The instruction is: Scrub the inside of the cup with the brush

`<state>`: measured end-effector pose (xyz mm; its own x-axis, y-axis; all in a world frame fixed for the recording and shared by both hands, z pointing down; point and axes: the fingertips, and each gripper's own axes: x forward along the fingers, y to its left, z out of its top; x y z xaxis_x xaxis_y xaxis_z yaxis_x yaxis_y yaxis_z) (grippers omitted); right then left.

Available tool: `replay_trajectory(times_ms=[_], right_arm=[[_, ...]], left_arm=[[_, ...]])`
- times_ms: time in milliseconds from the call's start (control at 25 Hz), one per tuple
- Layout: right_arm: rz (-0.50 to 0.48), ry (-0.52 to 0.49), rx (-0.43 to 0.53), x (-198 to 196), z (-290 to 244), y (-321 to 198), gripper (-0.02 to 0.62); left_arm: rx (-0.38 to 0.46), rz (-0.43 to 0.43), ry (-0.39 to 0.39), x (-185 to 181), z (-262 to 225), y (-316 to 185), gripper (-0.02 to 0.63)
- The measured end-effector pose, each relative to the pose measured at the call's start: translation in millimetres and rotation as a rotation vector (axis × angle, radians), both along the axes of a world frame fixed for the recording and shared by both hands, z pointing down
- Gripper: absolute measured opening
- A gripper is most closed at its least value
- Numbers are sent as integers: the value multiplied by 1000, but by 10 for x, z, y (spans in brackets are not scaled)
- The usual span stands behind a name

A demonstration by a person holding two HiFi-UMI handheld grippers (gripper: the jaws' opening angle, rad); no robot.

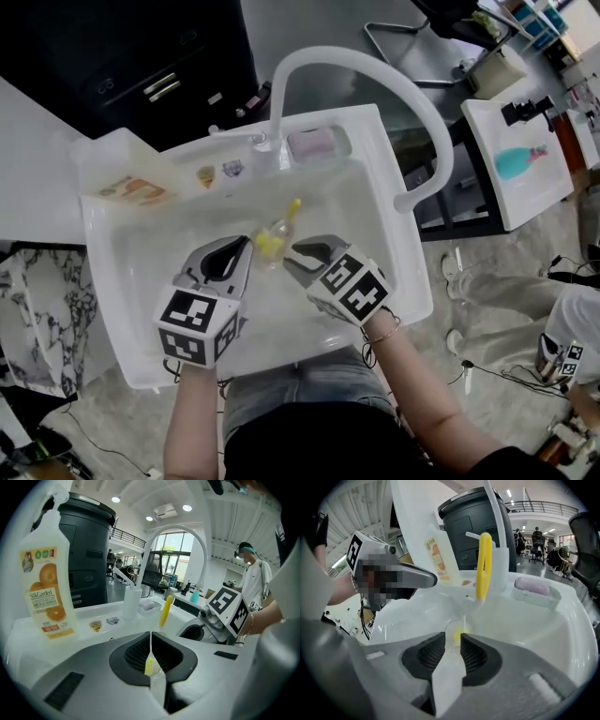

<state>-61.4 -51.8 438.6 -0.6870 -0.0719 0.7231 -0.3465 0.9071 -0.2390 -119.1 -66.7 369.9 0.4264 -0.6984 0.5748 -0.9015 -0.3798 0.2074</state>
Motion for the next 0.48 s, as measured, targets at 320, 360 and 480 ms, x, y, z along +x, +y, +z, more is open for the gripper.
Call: replay_trajectory(times_ms=[320,360,480], right_arm=[[-46,90,-67,-26,379,118,124],[-49,96,-82,-28,424,142,124],[-62,118,-116,-32,550,199,126]], left_arm=[[-3,52,5,28,146,-26,18],[-5,62,7,42,161,-23,18],[-7,87,12,84,200,-27,18]])
